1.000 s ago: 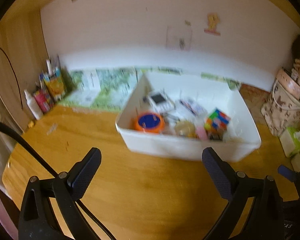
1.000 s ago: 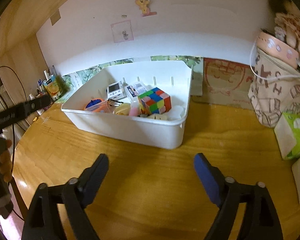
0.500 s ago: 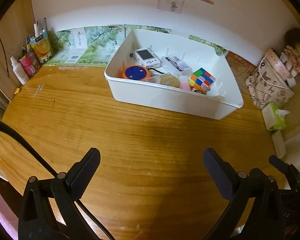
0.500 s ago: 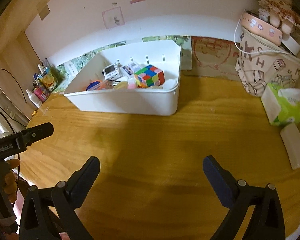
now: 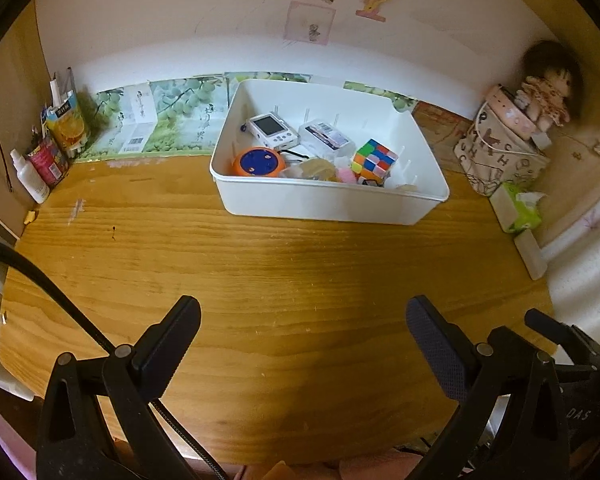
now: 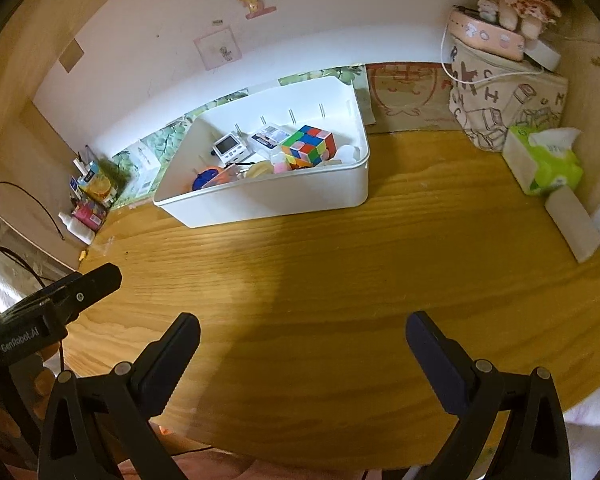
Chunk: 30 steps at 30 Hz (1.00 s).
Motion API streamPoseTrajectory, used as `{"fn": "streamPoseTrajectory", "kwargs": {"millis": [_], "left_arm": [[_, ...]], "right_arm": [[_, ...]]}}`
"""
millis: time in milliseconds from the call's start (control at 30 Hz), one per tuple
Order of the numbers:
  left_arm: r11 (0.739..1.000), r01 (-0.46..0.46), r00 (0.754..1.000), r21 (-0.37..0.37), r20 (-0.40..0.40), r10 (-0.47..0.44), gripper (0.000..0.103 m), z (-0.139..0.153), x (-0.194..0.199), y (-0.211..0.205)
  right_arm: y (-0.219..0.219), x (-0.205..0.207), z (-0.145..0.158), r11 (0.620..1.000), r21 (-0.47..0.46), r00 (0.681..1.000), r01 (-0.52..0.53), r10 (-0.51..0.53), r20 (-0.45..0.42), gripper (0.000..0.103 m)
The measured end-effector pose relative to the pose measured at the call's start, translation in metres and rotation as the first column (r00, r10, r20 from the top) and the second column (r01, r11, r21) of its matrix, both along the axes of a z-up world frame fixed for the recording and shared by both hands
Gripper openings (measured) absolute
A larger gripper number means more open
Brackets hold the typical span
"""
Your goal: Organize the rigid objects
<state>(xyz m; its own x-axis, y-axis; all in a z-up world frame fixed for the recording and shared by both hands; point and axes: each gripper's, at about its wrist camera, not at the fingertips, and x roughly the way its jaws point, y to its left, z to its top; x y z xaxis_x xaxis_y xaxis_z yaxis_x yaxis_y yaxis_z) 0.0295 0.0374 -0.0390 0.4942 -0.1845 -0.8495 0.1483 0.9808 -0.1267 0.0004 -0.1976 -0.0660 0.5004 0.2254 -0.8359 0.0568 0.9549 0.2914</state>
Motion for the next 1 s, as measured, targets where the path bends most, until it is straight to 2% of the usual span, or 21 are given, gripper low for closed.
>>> {"fn": "streamPoseTrajectory", "kwargs": {"millis": [100, 333, 500, 900, 1000], "left_arm": [[1.000, 0.024, 0.999, -0.010, -0.022, -0.024, 0.102, -0.002, -0.003, 0.006], [1.000, 0.004, 1.000, 0.031, 0.016, -0.004, 0.102, 0.006, -0.018, 0.014], [0.999, -0.023, 0.999, 0.028, 0.035, 0.022, 0.102, 0.012, -0.022, 0.012], [0.997, -0.068, 0.993, 0.021, 0.100, 0.066, 0.102, 0.025, -0.024, -0.007], [0.997, -0.069, 0.988, 0.041, 0.138, 0.063, 0.102, 0.029, -0.028, -0.013]], "right_arm": [[0.009, -0.008, 0.003, 1.000, 0.020, 1.000, 0.017, -0.017, -0.009, 0.103], [0.029, -0.027, 0.003, 0.999, 0.020, 0.998, 0.037, -0.036, -0.046, 0.103], [0.036, -0.036, 0.014, 0.999, -0.033, 0.999, 0.019, -0.020, -0.029, 0.103], [0.025, -0.031, 0.022, 0.995, -0.094, 1.000, 0.010, -0.009, 0.004, 0.103], [0.020, -0.029, 0.019, 0.997, -0.076, 1.000, 0.011, -0.010, 0.004, 0.103]]}}
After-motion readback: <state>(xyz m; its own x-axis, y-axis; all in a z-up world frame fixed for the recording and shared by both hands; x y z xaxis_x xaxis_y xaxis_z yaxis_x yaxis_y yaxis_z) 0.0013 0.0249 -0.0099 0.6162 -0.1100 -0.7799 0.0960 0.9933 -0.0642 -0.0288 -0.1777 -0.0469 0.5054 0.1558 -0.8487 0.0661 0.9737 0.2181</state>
